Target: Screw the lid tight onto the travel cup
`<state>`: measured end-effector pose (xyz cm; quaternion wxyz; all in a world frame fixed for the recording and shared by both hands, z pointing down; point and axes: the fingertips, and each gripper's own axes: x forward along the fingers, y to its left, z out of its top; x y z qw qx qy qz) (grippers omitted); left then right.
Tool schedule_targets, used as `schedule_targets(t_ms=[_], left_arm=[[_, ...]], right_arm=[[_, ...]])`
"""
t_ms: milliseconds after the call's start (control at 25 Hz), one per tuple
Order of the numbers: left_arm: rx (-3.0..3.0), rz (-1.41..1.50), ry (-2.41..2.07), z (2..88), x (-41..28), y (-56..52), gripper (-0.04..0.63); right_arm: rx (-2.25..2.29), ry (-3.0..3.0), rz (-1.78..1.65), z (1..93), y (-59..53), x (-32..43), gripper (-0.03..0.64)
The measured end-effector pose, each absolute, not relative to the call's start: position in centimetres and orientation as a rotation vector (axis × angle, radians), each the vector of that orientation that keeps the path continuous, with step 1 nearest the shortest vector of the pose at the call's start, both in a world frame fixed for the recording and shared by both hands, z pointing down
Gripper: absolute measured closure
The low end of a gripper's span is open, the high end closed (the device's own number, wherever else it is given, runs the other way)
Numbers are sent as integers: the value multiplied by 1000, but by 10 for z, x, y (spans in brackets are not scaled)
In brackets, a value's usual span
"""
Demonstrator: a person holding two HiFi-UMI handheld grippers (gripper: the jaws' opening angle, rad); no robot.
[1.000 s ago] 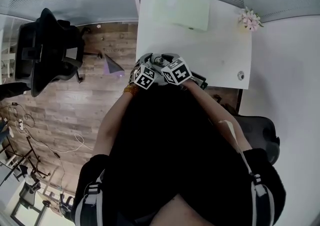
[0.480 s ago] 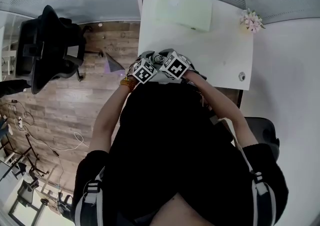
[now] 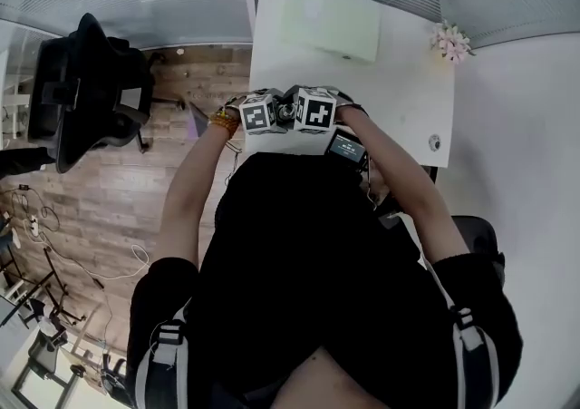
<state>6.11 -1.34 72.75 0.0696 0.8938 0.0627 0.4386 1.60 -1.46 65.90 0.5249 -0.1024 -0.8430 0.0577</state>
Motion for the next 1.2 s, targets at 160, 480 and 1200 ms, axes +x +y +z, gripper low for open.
schedule_targets(t_ms=[160, 480, 1200], left_arm=[[2692, 1113, -152, 724, 59, -17, 221], [2507, 896, -753, 724, 49, -22, 221], [2707, 1143, -101, 729, 55, -9, 218]], right_arm=[[54, -2191, 354, 650, -22, 18, 339], [426, -2278, 535, 644, -21, 21, 341], [-140, -2100, 234, 659, -10, 4, 385]])
